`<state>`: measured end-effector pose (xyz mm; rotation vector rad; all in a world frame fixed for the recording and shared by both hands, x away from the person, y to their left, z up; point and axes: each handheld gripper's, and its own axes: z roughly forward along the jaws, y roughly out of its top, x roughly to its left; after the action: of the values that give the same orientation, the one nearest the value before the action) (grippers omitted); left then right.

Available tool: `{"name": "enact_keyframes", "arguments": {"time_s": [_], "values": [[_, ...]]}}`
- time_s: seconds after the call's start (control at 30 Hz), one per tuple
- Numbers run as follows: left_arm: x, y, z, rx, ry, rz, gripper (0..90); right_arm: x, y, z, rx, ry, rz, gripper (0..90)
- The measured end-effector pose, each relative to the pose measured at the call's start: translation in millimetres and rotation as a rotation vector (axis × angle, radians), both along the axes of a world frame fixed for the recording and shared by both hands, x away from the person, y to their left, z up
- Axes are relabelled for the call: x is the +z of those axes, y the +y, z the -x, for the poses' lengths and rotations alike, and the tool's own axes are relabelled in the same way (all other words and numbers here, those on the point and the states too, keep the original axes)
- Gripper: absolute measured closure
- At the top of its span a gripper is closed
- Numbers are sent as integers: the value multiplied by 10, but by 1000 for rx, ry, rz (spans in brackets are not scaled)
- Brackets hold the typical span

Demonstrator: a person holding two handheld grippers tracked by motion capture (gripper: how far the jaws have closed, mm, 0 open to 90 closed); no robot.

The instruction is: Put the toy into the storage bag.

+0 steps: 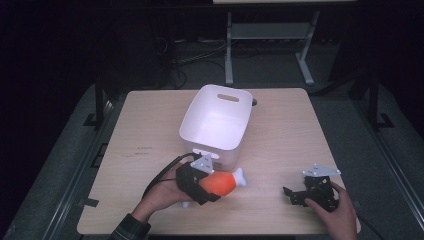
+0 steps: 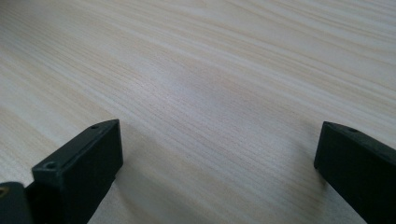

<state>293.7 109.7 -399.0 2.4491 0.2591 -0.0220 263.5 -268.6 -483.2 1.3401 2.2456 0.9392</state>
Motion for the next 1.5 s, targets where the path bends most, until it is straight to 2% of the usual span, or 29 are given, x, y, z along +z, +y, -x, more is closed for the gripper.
{"name": "enact_keyframes", "arguments": {"time_s": [0.43, 0.7, 1.23, 1.5], "values": [[236, -38, 0, -38, 9, 38, 229, 0, 0, 0, 2, 0, -1, 5], [396, -48, -16, -59, -5, 50, 228, 0, 0, 0, 0, 0, -1, 5], [646, -82, -77, -77, -12, 72, 228, 1, 0, 1, 1, 1, -1, 5], [779, -69, -148, -69, -12, 87, 228, 1, 1, 1, -1, 1, -2, 4]]}}
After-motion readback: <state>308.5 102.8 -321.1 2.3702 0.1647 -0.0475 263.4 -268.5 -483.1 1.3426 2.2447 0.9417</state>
